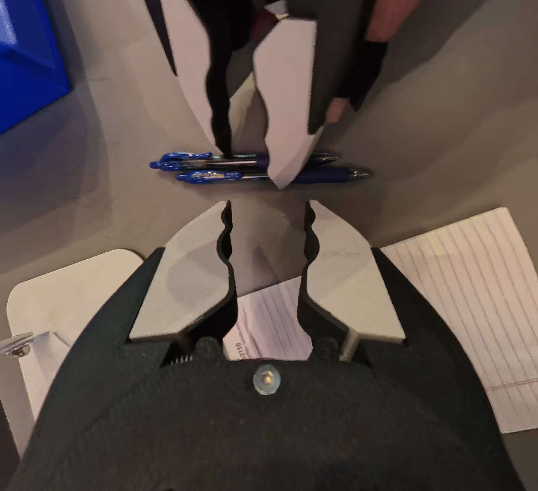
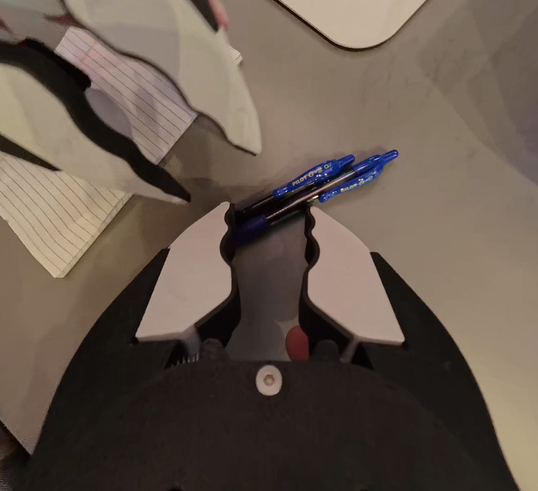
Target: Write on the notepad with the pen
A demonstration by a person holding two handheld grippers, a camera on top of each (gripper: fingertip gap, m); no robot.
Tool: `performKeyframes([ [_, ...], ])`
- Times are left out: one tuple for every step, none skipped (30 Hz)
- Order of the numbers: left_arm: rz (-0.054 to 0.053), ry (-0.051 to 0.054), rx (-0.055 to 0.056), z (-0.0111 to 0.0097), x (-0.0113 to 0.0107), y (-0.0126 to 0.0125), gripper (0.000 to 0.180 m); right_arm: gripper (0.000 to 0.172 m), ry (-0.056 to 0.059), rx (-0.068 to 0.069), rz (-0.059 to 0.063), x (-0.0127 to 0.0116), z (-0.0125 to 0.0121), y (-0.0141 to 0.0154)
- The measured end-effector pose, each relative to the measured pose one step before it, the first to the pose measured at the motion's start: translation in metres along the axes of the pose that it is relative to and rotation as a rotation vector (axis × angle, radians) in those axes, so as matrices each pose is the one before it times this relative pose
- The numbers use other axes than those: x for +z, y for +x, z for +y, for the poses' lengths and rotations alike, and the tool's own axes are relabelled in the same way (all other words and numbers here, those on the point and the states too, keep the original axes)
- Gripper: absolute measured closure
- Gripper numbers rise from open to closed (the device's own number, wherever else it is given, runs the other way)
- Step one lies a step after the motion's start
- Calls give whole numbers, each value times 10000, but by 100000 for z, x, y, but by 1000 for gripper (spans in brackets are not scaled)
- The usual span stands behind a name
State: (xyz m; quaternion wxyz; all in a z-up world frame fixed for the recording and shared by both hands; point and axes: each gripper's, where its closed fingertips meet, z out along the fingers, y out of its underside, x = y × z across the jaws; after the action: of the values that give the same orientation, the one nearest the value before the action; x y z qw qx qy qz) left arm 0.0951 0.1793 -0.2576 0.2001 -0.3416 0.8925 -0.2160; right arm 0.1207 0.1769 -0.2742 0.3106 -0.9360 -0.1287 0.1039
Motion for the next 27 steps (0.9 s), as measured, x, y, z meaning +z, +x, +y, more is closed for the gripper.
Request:
performKeyframes([
  [41,101,-114,88,-114,-448,132,127,0,-117,-88,124,-131,-98],
  [95,140,-120,-16,-111,-282,131,129,8,-118,-155,84,-99,-97],
  [-2,88,-60,1,-124,-290,131,131,12,-64,-239,49,-81,-130],
  [-44,-4,21,80,-74,-258,131,134,0,-14,-350,51,-73,-300],
  [10,-6,39,32,11,-97,129,139,-50,-116,-320,75,-19,-378],
  [54,30,8,-65,47,31,128,141,-83,-139,-70,51,17,-156],
  [80,22,28,-32,82,181,128,141,-74,-109,41,12,34,-60],
  [83,14,60,12,162,286,129,140,-21,-3,18,-5,51,-111],
  [51,-152,12,271,260,272,129,142,4,29,-51,-24,93,-260],
  [47,-68,67,182,284,278,129,144,3,11,-59,-17,148,-359],
  [63,39,54,22,222,280,129,145,-29,-33,29,-38,171,-319],
  [41,151,49,-205,140,231,129,145,-49,-47,21,-26,188,-363],
  [56,129,-9,-206,53,206,129,147,-19,9,7,-22,140,-371],
  [178,-83,-71,62,74,308,129,148,65,56,119,3,64,-158],
  [48,-145,9,175,118,156,128,148,133,131,158,5,7,-4],
  [7,-54,47,74,42,119,129,149,153,266,39,-16,-23,-88],
  [29,15,40,47,-58,153,130,150,168,255,-19,19,-55,-125],
  [14,-15,61,90,-164,104,131,151,164,143,26,31,-34,-57],
  [-107,-38,138,108,-330,-45,134,153,135,117,-66,-11,-1,-131],
  [-5,-23,93,69,-465,120,136,151,120,171,-184,-73,8,-230],
  [59,124,-4,-138,-526,182,137,144,142,224,-71,-154,-16,25],
  [-22,112,-49,-124,-448,27,137,141,79,101,37,-198,48,191],
  [15,29,-24,15,-339,72,137,141,9,-29,99,-212,98,242],
  [89,51,-7,-22,-204,196,138,142,-11,-87,104,-153,40,178],
  [23,-42,-16,104,10,102,138,140,-74,-147,77,-58,44,57],
  [-19,-278,46,441,207,62,138,141,-95,-211,86,-27,11,-11],
  [11,-252,85,450,261,98,138,143,-88,-206,183,-93,-66,151],
])
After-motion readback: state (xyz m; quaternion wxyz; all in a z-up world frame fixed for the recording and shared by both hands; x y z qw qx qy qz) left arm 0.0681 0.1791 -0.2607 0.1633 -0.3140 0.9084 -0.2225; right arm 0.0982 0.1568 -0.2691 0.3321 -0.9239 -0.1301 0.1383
